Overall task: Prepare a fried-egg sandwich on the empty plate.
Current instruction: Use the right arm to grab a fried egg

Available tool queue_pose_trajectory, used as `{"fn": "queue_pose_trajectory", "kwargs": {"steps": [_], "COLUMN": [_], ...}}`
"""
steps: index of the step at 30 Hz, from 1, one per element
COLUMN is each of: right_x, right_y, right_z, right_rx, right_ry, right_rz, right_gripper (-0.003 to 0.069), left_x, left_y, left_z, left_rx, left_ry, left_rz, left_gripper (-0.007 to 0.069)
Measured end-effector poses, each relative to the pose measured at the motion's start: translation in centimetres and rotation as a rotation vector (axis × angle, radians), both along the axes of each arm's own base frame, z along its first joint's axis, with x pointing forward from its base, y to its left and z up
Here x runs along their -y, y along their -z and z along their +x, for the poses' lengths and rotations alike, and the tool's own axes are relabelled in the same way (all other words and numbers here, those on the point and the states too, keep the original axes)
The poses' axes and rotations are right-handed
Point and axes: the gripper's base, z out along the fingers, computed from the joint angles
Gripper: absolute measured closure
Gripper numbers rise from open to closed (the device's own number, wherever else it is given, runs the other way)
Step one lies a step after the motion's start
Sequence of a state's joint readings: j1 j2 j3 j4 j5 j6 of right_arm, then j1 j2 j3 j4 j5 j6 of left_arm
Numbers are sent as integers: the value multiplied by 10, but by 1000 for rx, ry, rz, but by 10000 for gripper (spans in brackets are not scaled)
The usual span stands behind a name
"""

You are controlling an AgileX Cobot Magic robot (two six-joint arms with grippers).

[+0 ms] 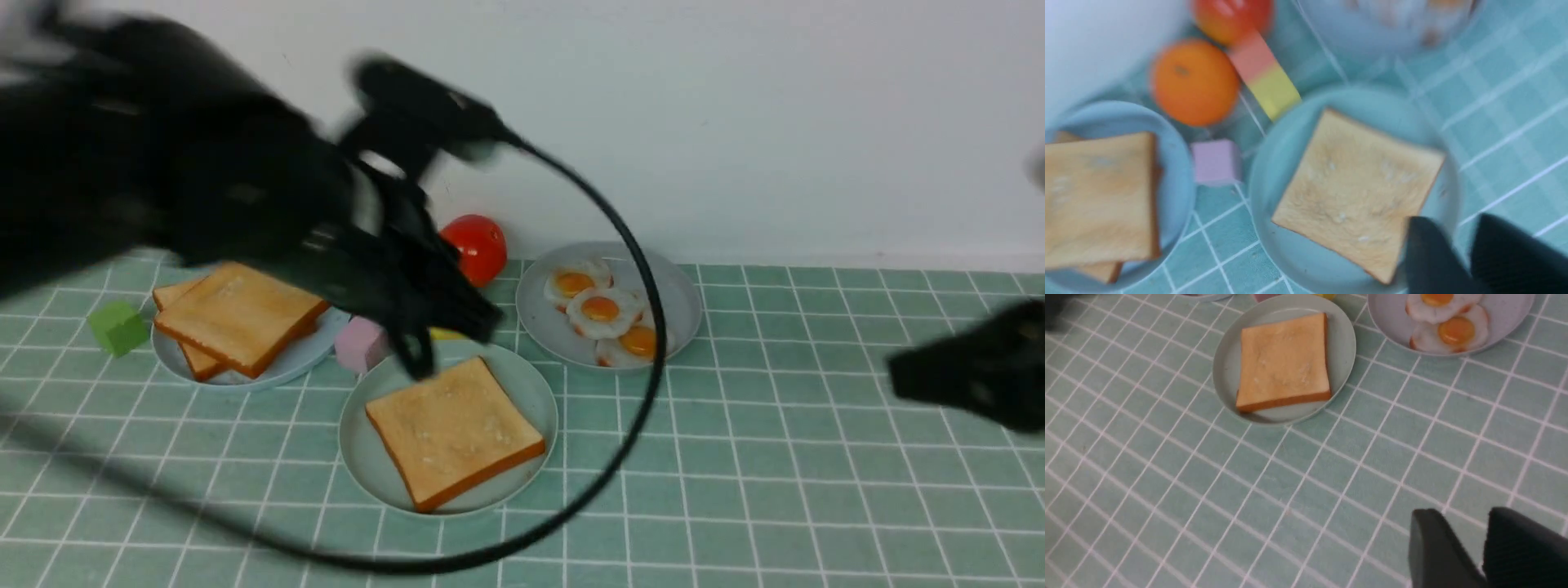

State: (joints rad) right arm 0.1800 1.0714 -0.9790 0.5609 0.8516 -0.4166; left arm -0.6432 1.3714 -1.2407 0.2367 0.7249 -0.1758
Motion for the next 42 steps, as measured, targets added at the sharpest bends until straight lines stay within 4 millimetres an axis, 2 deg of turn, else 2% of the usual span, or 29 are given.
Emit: {"fn": "queue_pose_trajectory", "kwargs": {"steps": [1,2,4,5,6,8,10,11,12,14,16,17,20,25,29,31,38,42], "right_x": [-4,-5,-13,-14,-18,-24,-32,-33,-38,-41,-42,-43,-44,-46,-49,-51,-51,-51], "right_y": [5,6,19,20,29,44,66,67,86,104,113,123,145,173,192,198,199,199], "right_z": [21,24,64,67,90,120,159,167,191,217,231,252,282,313,330,334,336,336], "right_rx": [-26,-29,-88,-94,-127,-169,-227,-227,-277,-315,-332,-343,-373,-421,-434,-440,-445,-442], "right_ry": [0,-1,0,0,4,7,12,15,26,43,50,61,91,146,157,162,172,167], "right_rz": [5,5,13,14,13,13,20,23,30,42,48,61,88,142,185,200,213,209], "right_gripper": [500,503,529,529,529,518,484,473,443,406,379,342,302,283,280,280,281,316], "left_x": [-10,-12,-32,-33,-44,-58,-71,-76,-83,-90,-93,-96,-96,-96,-96,-96,-96,-96], "left_y": [-9,-9,-12,-12,-5,0,11,12,18,23,27,27,27,28,28,28,29,29], "left_z": [-14,-17,-46,-48,-63,-83,-102,-109,-119,-130,-135,-140,-142,-141,-141,-141,-141,-141], "left_rx": [23,25,61,65,73,101,125,143,171,204,222,247,259,257,258,259,258,258], "left_ry": [-9,-9,-13,-13,-16,-19,-23,-24,-24,-22,-22,-21,-25,-27,-27,-26,-27,-27], "left_rz": [-42,-44,-107,-116,-142,-189,-236,-259,-302,-351,-384,-426,-464,-471,-470,-469,-468,-468], "left_gripper": [623,629,638,638,638,638,638,638,638,638,638,638,638,638,638,638,638,638]}}
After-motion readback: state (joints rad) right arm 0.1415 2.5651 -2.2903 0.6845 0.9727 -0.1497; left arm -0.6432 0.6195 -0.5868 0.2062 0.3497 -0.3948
